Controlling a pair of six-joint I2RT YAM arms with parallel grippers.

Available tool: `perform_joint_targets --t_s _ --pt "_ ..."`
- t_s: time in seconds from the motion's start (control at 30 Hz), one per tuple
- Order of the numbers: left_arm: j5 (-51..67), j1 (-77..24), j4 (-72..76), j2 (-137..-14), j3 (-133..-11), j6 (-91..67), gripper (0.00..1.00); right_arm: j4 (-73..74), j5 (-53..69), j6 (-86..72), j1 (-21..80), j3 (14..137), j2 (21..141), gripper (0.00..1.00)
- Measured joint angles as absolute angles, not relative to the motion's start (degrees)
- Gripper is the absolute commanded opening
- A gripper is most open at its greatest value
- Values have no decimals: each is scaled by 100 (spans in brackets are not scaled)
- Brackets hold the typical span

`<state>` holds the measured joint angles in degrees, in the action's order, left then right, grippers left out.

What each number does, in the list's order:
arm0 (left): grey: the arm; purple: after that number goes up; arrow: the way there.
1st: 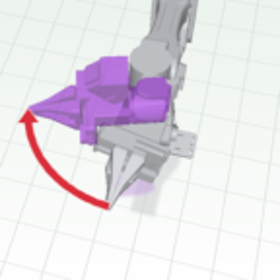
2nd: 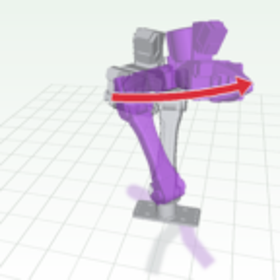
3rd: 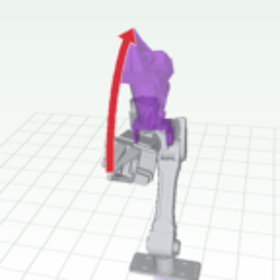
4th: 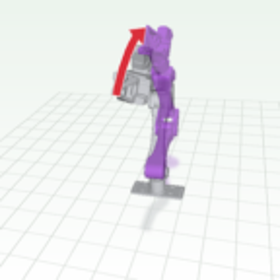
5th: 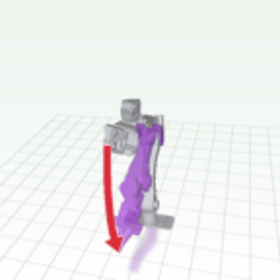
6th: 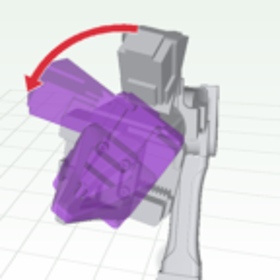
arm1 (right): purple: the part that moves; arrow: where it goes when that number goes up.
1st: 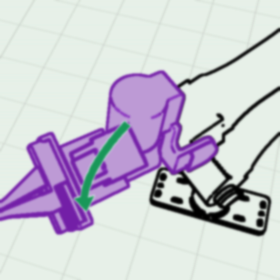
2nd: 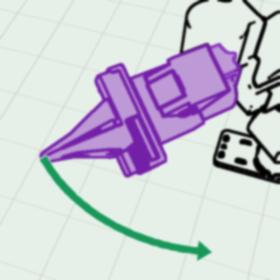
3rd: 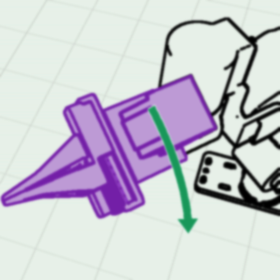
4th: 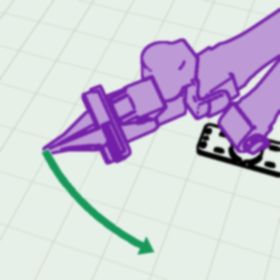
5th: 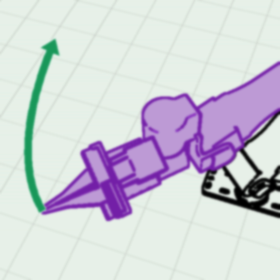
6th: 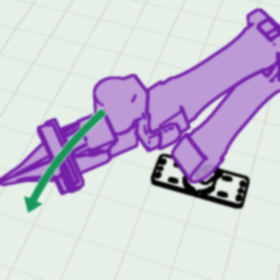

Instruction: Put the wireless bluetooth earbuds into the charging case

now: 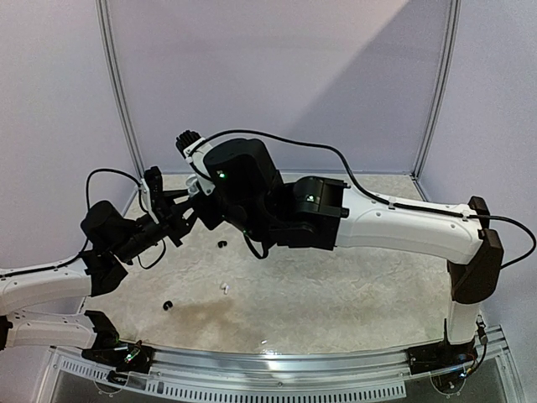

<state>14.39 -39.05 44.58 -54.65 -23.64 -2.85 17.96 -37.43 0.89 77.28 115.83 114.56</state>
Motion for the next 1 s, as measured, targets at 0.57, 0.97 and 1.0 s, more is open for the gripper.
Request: perform_joint_targets --t_s 0.57,0.97,1.0 --pt "1452 -3905 4381 -5465 -2364 -40 0 2018 -3723 71 7723 11585 11491 0" --pt "1455 -3905 4226 -5463 -2364 -25 0 2246 -3680 27 7717 11662 11537 14" --pt "1455 -3905 4211 -5463 -2364 -32 0 2259 -3677 30 7717 11662 11537 14"
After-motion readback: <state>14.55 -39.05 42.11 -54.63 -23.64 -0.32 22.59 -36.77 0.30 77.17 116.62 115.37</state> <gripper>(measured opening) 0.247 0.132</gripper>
